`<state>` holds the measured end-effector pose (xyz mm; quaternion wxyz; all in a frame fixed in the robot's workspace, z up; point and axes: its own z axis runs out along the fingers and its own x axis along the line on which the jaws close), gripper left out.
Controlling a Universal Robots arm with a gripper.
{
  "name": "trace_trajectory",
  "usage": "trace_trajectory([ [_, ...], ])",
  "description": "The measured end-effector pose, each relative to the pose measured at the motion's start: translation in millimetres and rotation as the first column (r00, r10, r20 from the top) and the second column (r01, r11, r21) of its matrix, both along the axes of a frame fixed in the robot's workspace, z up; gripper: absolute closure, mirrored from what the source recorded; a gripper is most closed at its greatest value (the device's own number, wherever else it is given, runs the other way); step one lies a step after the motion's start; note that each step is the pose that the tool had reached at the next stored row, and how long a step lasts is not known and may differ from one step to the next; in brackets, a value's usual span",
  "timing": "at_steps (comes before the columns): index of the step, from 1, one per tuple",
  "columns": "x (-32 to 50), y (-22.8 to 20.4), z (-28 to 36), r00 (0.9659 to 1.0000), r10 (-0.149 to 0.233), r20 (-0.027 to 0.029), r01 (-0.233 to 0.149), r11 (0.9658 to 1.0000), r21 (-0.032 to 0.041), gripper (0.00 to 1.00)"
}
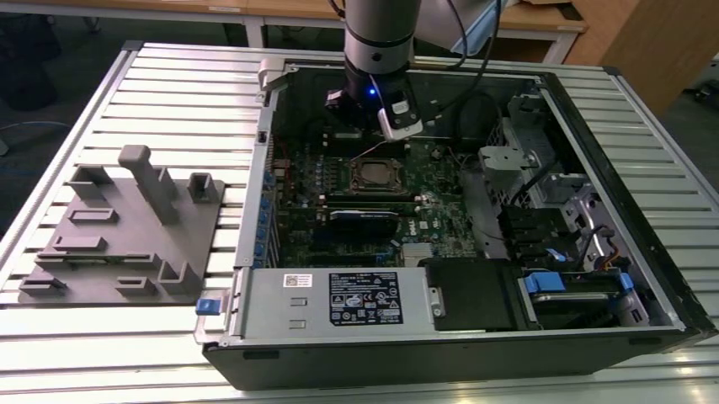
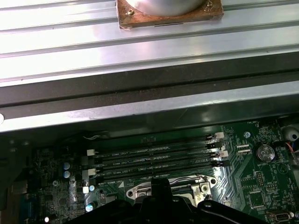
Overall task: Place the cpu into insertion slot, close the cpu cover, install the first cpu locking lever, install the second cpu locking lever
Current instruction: 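Install the first cpu locking lever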
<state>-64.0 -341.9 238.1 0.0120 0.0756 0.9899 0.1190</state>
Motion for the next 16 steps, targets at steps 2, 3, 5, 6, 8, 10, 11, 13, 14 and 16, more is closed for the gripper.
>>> trace_trajectory([
  [2,0.4,0.0,0.0,1.0,0.0,0.0,0.0,1.0,0.0001,0.89],
  [3,0.5,0.0,0.0,1.0,0.0,0.0001,0.0,1.0,0.0,0.89],
  [5,0.7,0.0,0.0,1.0,0.0,0.0,0.0,1.0,0.0,0.89],
  [6,0.7,0.0,-0.1,1.0,0.0,0.0001,0.0,1.0,0.0001,0.89],
  [8,0.7,0.1,-0.8,1.0,0.0,0.0004,0.0,1.0,0.0007,0.89],
  [10,0.7,0.0,-0.8,1.0,0.0,0.0002,0.0,1.0,0.001,0.89],
  [11,0.7,0.0,-0.8,1.0,0.0,0.0002,0.0,1.0,0.0011,0.89],
  [13,0.7,0.0,-1.3,1.0,0.0,0.0004,0.0,1.0,0.0043,0.89],
  [14,0.7,0.0,-1.9,1.0,0.0,0.0005,0.0,1.0,0.0051,0.89],
  [16,0.7,0.0,-2.4,1.0,0.0,0.0002,0.0,1.0,0.0048,0.89],
])
